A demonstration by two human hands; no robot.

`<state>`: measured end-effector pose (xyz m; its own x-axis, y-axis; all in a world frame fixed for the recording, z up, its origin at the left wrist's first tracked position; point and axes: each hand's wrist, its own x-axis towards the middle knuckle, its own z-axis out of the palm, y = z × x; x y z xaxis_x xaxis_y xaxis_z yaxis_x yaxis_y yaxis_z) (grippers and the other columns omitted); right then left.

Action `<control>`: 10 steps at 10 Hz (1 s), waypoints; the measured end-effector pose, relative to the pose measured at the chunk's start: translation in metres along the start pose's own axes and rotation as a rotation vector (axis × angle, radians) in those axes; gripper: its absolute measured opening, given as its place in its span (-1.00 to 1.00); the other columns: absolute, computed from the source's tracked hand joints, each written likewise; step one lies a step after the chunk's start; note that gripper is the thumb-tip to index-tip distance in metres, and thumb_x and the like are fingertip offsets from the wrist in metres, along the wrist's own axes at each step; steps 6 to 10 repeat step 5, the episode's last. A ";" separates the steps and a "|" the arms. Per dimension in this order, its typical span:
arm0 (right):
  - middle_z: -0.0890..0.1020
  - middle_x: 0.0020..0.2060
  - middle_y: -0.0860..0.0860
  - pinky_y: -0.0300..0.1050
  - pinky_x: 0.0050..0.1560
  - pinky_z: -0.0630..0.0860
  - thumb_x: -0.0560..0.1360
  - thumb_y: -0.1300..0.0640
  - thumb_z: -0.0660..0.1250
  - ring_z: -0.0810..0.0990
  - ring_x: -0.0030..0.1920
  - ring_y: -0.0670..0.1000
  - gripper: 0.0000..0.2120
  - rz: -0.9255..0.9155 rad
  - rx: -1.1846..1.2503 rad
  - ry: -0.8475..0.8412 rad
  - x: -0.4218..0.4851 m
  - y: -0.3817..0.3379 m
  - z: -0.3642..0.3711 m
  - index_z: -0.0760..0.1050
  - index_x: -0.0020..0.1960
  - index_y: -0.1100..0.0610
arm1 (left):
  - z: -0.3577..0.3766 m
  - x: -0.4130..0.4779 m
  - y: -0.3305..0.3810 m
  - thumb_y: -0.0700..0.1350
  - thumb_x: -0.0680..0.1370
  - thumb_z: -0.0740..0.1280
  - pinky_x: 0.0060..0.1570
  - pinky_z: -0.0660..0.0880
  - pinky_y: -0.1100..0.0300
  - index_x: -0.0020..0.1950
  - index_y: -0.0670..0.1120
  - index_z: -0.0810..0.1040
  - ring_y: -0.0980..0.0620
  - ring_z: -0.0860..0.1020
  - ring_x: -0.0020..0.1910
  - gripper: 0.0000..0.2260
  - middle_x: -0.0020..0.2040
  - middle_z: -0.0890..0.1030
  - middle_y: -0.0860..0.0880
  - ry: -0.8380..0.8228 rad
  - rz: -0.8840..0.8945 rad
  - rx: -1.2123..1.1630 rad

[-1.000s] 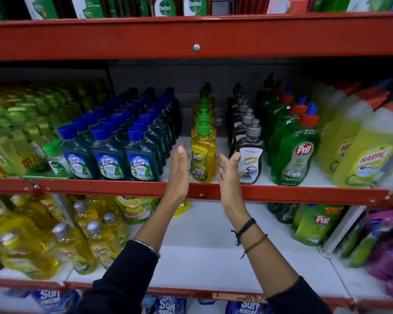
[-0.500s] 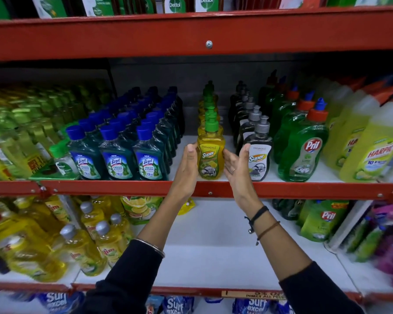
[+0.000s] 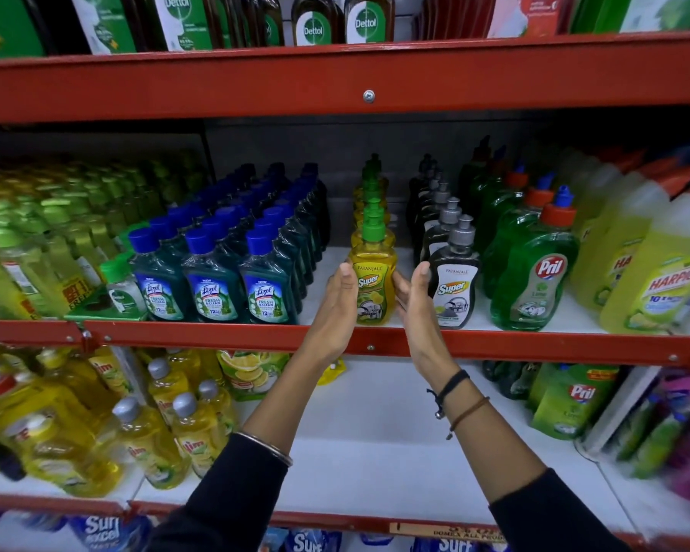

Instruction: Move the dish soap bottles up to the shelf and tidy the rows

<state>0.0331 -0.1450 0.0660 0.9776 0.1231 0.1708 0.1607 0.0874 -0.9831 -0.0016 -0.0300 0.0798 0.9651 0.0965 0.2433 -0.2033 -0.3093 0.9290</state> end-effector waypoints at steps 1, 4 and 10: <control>0.36 0.46 -0.03 0.11 0.51 0.17 0.07 -0.71 -0.11 0.31 0.45 -0.03 0.20 -0.001 -0.031 -0.004 -0.001 0.001 0.001 0.26 0.47 0.04 | 0.001 0.000 -0.002 0.52 0.39 -0.20 0.50 0.12 -0.15 0.56 0.11 0.06 0.07 0.11 0.54 -0.17 0.57 0.14 0.04 0.029 -0.019 -0.008; 0.63 0.18 -0.05 -0.21 0.16 0.51 0.23 -0.61 -0.10 0.60 0.15 -0.12 -0.08 -0.072 -0.033 -0.114 -0.012 -0.017 -0.052 0.50 0.21 0.02 | -0.009 -0.003 0.026 0.37 0.55 -0.11 0.32 0.25 0.22 0.41 0.01 0.34 0.24 0.37 0.29 -0.37 0.30 0.41 0.11 0.227 0.181 0.100; 0.73 -0.06 -0.14 -0.15 0.00 0.58 0.22 -0.61 0.06 0.68 -0.03 -0.08 -0.19 -0.113 -0.056 0.022 -0.048 0.013 -0.090 0.62 0.02 0.00 | -0.010 0.000 0.067 0.29 0.59 -0.06 0.17 0.33 0.39 0.33 -0.07 0.40 0.35 0.40 0.17 -0.43 0.18 0.43 0.08 0.363 0.547 0.197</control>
